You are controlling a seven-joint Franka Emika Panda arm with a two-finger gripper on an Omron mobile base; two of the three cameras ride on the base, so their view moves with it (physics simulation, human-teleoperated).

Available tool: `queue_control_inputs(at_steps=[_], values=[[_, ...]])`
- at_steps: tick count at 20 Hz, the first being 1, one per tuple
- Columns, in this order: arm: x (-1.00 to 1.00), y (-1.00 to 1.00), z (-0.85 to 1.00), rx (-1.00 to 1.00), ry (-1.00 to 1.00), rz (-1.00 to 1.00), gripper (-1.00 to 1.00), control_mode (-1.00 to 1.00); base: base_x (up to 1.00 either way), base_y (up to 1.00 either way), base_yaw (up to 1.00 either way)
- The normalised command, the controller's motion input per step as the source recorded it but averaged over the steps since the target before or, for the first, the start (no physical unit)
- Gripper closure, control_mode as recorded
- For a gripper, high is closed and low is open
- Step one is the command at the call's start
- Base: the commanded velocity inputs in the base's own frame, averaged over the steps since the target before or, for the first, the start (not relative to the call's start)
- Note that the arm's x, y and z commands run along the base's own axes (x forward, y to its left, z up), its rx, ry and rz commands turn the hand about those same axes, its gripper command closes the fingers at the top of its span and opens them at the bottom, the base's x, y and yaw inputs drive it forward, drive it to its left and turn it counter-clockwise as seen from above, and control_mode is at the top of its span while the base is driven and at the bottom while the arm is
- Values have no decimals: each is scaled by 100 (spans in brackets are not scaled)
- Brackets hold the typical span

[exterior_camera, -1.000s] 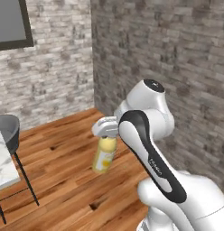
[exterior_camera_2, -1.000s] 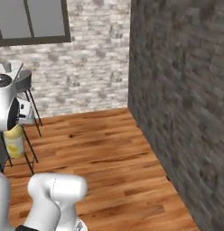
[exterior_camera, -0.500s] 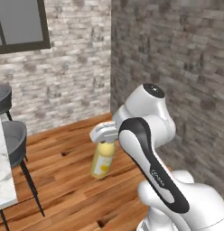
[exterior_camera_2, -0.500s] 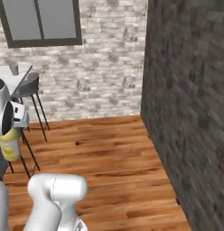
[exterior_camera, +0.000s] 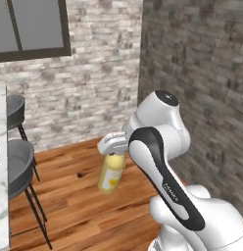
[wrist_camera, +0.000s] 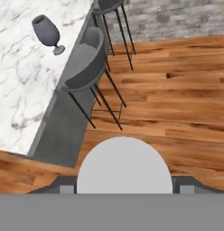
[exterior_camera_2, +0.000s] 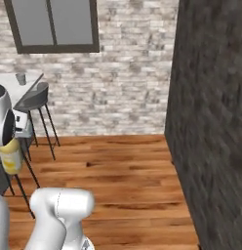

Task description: There is a wine glass and glass cup on the dining counter. Place the wine bottle next to the wine glass and the juice bottle next to the glass cup.

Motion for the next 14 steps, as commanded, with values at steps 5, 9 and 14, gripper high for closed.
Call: queue_control_inputs(at_steps=[5,9,14], values=[[0,0,0,0,0,0,100,100,71,-30,17],[0,0,0,0,0,0,100,100,72,-34,9],[0,0,0,0,0,0,100,100,72,-35,9]])
